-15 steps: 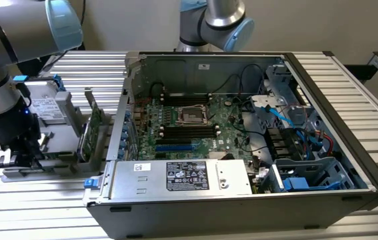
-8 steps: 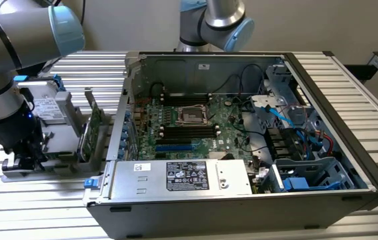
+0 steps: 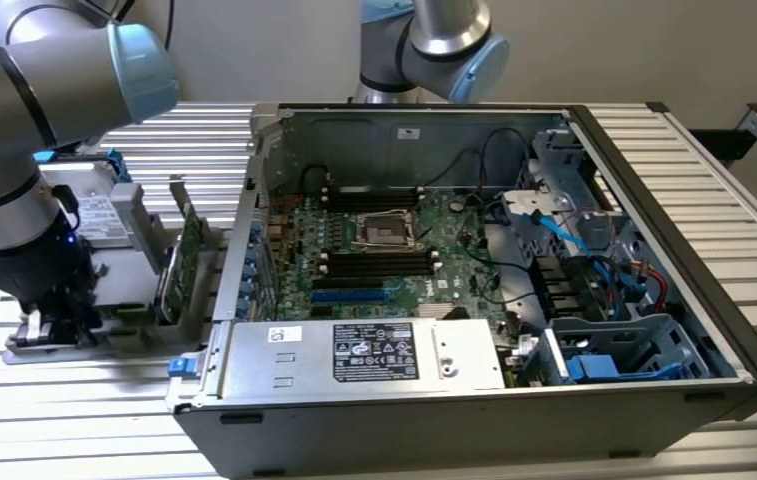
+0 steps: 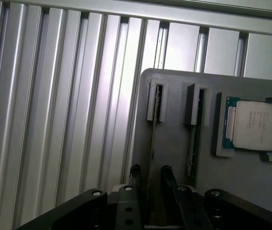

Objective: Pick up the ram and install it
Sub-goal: 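Pick up the ram and move it above insertion slot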

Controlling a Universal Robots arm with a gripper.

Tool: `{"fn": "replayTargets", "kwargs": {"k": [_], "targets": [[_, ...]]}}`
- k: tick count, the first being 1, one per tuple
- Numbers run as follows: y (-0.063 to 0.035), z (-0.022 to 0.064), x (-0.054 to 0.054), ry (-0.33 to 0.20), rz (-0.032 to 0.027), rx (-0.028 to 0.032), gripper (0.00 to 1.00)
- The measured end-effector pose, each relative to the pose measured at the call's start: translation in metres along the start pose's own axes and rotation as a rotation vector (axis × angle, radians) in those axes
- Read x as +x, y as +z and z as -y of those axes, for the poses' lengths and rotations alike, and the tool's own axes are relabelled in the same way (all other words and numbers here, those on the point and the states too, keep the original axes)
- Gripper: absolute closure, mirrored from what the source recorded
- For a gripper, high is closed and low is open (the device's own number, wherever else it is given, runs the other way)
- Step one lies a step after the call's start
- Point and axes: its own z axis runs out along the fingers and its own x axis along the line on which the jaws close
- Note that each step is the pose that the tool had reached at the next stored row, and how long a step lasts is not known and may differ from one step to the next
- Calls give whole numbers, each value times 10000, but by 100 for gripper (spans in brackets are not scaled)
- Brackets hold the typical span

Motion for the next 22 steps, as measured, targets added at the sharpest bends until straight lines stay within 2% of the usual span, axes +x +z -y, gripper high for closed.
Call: {"fn": "replayTargets", "kwargs": {"k": [7, 18, 20, 22], "targets": [[43, 7, 0, 0, 0, 1, 69], [42, 13, 1, 0, 0, 1, 69], [43, 13, 1, 0, 0, 1, 71], [42, 13, 1, 0, 0, 0, 84]]}}
